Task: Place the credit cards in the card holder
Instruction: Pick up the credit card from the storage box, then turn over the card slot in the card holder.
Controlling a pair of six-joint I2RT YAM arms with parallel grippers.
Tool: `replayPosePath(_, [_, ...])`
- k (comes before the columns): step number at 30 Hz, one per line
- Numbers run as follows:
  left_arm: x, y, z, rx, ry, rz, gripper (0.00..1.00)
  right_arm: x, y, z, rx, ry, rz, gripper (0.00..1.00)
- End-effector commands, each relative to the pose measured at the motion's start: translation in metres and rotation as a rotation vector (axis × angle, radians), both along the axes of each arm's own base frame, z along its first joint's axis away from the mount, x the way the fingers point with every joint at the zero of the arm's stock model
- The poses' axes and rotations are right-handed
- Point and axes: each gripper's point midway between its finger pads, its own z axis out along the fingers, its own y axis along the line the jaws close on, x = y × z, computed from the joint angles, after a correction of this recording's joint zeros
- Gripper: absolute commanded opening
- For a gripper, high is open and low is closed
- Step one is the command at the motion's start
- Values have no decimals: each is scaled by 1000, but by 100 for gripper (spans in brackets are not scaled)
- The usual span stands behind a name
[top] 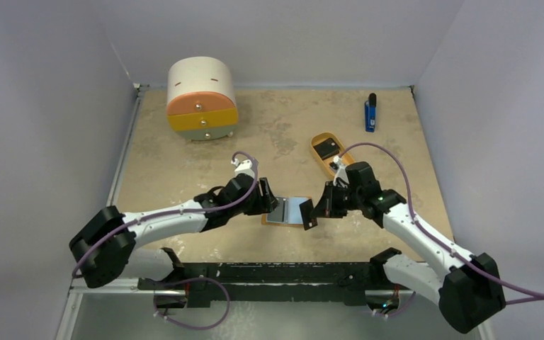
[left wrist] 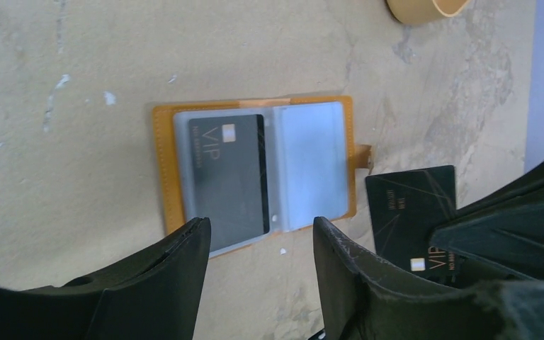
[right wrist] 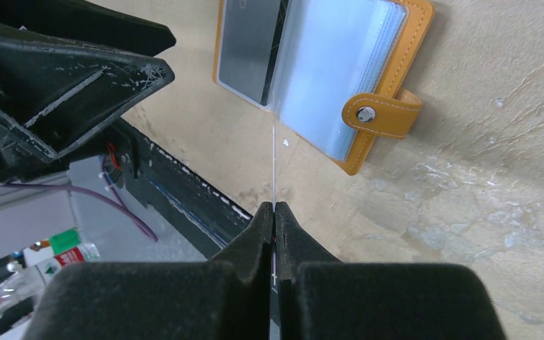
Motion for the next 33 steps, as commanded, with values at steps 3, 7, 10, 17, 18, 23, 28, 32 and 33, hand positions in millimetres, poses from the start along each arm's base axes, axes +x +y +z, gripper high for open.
replayPosePath(3, [11, -38, 17, -127, -15, -45, 47, 0, 6, -4, 29, 83, -31, 0])
replayPosePath(7, [9, -35, -7, -100, 21, -33, 42, -4, -2, -16, -19, 118, -64, 0])
replayPosePath(10, [7, -33, -15, -90, 32, -30, 41, -6, -6, -24, -41, 136, -77, 0])
replayPosePath(17, [10, -46, 3, -129, 6, -65, 46, 4, -22, -18, -90, 42, -155, 0])
replayPosePath(18, [11, -48, 6, -116, -6, -70, 49, 6, -27, -14, -102, 19, -174, 0])
replayPosePath(23, [12, -61, 1, 28, -34, -101, 54, 9, -41, 1, -127, -51, -255, 0])
replayPosePath(28, [6, -86, -9, 92, -43, -149, 51, 8, -49, 10, -131, -82, -297, 0])
replayPosePath(32, [6, -89, -26, 169, -16, -155, 48, 7, -49, 15, -112, -98, -305, 0])
replayPosePath(33, [6, -89, -29, 178, -13, -158, 48, 6, -48, 16, -108, -97, -303, 0])
